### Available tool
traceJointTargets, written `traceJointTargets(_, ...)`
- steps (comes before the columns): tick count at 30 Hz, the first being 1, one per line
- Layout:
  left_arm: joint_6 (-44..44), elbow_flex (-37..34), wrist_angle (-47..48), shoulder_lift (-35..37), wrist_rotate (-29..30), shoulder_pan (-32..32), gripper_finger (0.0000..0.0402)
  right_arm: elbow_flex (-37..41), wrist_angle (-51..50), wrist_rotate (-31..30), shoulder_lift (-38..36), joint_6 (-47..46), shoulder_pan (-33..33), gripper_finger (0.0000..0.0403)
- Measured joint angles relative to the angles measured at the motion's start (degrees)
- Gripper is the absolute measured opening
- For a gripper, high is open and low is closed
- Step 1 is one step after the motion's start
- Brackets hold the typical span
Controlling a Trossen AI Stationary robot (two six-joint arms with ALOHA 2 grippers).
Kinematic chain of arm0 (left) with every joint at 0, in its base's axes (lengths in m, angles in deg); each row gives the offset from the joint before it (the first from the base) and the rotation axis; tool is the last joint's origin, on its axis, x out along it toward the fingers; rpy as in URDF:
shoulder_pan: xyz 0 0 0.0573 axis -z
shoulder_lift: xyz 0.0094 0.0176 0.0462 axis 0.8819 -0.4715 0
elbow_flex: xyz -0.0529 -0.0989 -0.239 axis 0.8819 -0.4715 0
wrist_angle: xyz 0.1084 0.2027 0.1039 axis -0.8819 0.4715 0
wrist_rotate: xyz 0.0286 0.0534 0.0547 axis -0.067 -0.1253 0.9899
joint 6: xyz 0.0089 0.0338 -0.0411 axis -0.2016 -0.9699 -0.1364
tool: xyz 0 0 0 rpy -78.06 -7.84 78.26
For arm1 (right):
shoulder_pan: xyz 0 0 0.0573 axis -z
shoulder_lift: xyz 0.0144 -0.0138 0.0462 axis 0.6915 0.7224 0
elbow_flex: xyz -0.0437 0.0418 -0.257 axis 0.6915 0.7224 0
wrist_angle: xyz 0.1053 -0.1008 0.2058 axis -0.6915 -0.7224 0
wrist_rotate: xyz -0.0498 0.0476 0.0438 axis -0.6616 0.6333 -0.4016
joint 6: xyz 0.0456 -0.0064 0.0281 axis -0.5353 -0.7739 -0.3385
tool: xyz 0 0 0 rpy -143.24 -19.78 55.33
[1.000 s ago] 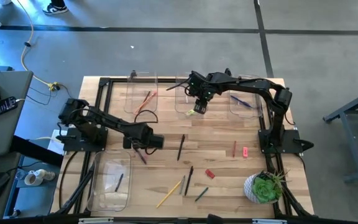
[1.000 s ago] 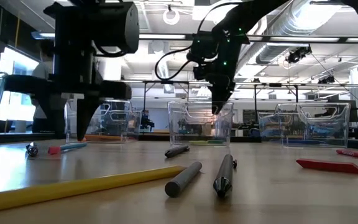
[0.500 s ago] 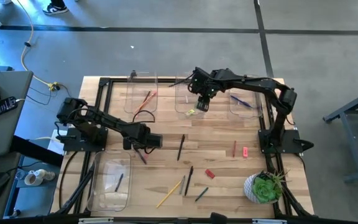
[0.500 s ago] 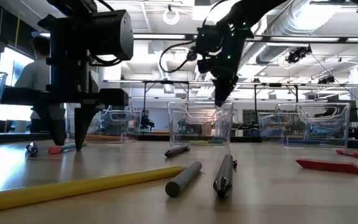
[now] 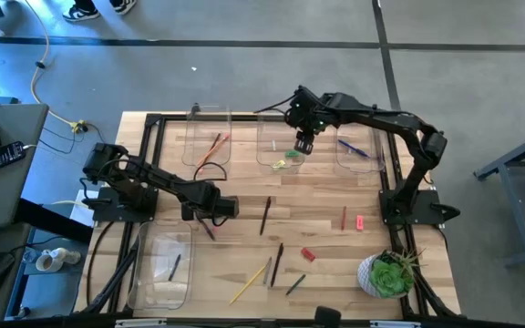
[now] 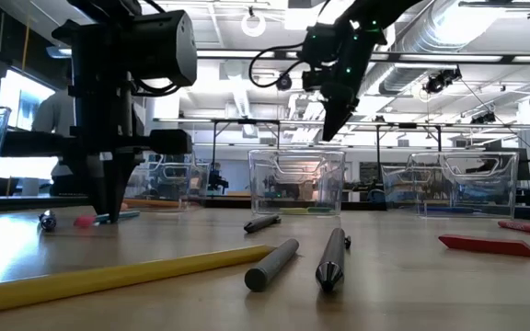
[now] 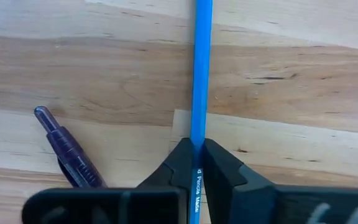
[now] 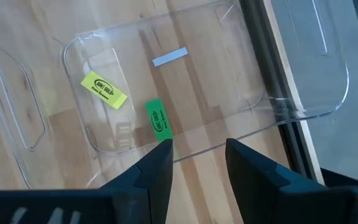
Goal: Sort crayons/erasers/pens/pencils in bins
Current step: Put the blue pencil into the top left transparent bin
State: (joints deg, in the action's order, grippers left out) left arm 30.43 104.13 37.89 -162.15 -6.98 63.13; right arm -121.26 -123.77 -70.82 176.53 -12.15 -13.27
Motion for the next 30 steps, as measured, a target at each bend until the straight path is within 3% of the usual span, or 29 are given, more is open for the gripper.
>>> traceJointTargets(8, -1.65, 2.93, -2.19, 0.77, 0.73, 1.70, 0.0003, 0.00, -0.18, 0.00, 0.00, 1.21, 0.24, 0.0139)
traceJointTargets(12, -4.00, 4.15, -1.07, 5.32, 1.89, 2.64, 0.0002, 0.00, -0.18, -0.02, 0.00, 1.84, 0.33, 0.0139)
traceJointTargets(24, -12.22, 5.11, -0.65, 21.79, 23.17, 0.09, 0.0001, 0.00, 0.52, 0.07, 0.06, 2.68, 0.31, 0.0139)
traceJointTargets(30, -22.88, 5.11, -1.01, 26.02, 26.79, -7.06, 0.0001, 0.00, 3.07, 2.65, 0.09, 2.15, 0.31, 0.0139)
